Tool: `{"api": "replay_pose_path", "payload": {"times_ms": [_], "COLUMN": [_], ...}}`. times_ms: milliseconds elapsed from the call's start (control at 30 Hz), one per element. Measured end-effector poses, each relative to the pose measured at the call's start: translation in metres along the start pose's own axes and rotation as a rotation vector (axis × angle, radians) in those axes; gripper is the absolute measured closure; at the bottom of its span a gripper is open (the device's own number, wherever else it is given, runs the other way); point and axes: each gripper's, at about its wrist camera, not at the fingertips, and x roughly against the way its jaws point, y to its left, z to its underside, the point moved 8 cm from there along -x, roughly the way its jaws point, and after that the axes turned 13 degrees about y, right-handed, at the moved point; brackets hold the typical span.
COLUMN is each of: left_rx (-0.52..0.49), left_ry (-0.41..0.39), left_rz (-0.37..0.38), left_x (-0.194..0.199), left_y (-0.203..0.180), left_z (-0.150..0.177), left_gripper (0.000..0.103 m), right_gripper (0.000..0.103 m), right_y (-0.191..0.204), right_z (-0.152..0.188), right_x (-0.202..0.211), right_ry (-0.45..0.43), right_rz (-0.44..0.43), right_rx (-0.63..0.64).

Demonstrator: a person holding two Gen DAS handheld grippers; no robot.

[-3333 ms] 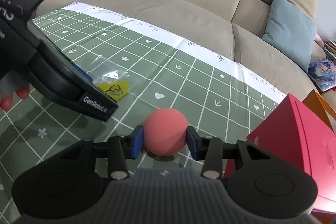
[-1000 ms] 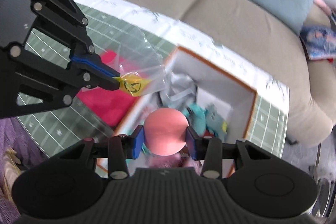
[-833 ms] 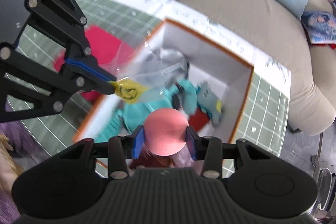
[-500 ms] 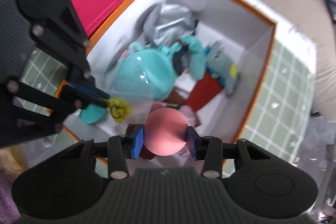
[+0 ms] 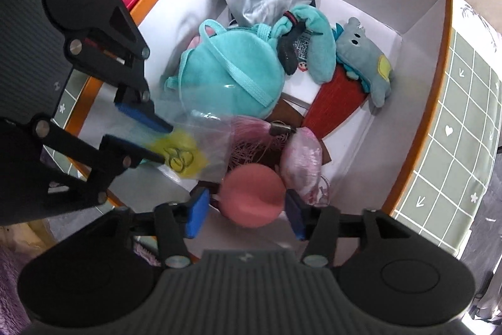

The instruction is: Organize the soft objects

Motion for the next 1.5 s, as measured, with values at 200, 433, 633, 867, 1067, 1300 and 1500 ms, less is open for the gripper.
{"api": "replay_pose_path", "payload": {"times_ms": [200, 433, 633, 867, 1067, 1300, 1500], "left_rx": [0.033, 0.099, 0.196, 0.349, 0.476, 0.661, 0.78], "left_ry": [-0.038, -0.15, -0.293, -0.499, -0.67, -0.826, -0.916], "left_rz": [-0.007, -0.055, -0.093, -0.177, -0.264, -0.404, -0.492], "left_x": [0.021, 0.066, 0.103, 0.144, 0.158, 0.152, 0.133], "left_y": [0.001, -0.001, -0.005, -0.013, -0.024, -0.029, -0.041], "left_z": [0.011, 0.04, 0.082, 0.149, 0.198, 0.24, 0.266], "left_gripper": [0.069, 0.065, 0.061, 0.061, 0.054, 0.045, 0.023], "right_gripper": [0.036, 0.036, 0.036, 0.036, 0.025, 0.023, 0.018], "right_y": [0.007, 0.023, 0.052, 0.102, 0.15, 0.175, 0.195], "right_z": [0.001, 0.006, 0.009, 0.014, 0.024, 0.047, 0.067], "right_x": [0.014, 0.053, 0.095, 0.13, 0.14, 0.129, 0.11], "right_ry": [-0.019, -0.078, -0.186, -0.352, -0.503, -0.722, -0.883], "right_rz": [0.031, 0.098, 0.169, 0.215, 0.199, 0.276, 0.312], "right_rx": [0.006, 0.014, 0.002, -0.019, -0.04, -0.226, -0.421]}}
